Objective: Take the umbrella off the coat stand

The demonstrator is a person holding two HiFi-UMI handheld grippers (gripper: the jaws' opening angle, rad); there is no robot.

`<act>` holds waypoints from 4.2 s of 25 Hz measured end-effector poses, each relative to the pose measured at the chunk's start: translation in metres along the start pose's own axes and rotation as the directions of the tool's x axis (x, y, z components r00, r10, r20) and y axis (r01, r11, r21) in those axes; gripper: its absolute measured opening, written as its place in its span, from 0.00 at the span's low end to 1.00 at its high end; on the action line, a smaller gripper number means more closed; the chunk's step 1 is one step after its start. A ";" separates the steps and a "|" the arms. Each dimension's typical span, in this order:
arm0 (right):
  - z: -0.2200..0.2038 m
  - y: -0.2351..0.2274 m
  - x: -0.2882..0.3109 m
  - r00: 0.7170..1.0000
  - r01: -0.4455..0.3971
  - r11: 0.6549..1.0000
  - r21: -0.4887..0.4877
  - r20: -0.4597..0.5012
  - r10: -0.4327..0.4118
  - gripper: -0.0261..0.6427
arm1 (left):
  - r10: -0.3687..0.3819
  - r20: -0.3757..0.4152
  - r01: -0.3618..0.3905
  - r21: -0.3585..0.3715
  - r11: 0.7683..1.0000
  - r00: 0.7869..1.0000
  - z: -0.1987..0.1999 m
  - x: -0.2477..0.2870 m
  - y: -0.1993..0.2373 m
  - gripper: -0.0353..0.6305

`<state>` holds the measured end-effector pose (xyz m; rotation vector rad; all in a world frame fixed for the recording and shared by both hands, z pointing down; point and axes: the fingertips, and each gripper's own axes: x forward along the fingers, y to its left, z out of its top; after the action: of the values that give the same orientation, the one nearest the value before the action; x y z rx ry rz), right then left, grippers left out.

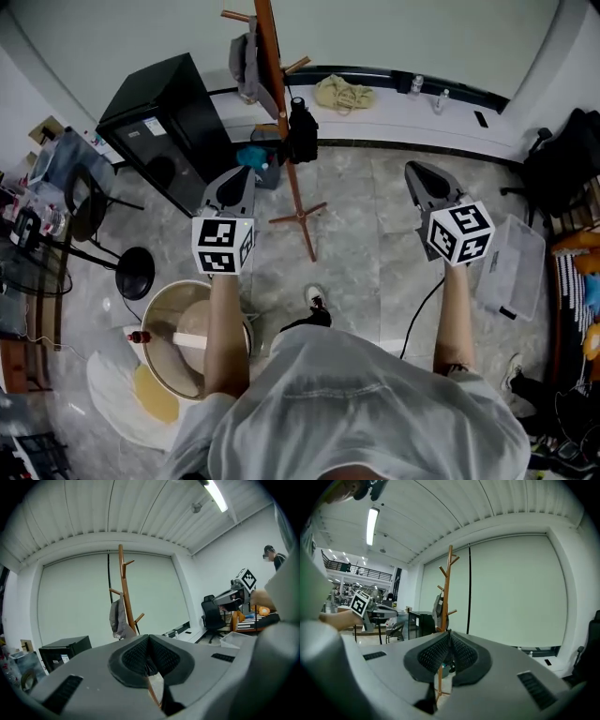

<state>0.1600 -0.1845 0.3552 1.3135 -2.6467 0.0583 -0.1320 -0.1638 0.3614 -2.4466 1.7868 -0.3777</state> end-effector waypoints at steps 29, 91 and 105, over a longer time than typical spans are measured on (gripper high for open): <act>-0.139 0.013 0.392 0.739 -0.612 0.790 -0.033 -0.378 0.557 0.65 | 0.324 -0.285 -0.383 -0.184 0.905 0.902 -0.094 0.145 0.127 0.08; 0.023 -0.143 0.248 0.956 -0.243 0.963 -0.117 -0.200 0.217 0.47 | 0.324 -0.047 -0.324 -0.009 0.946 0.945 0.024 0.180 0.112 0.08; 0.020 -0.126 0.264 0.937 -0.309 0.943 -0.122 -0.207 0.280 0.47 | 0.364 -0.087 -0.367 -0.018 0.930 0.927 0.012 0.170 0.120 0.08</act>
<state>0.1005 -0.4709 0.3779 0.8127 -2.6033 0.0184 -0.1912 -0.3631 0.3493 -2.0752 2.2419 -0.4204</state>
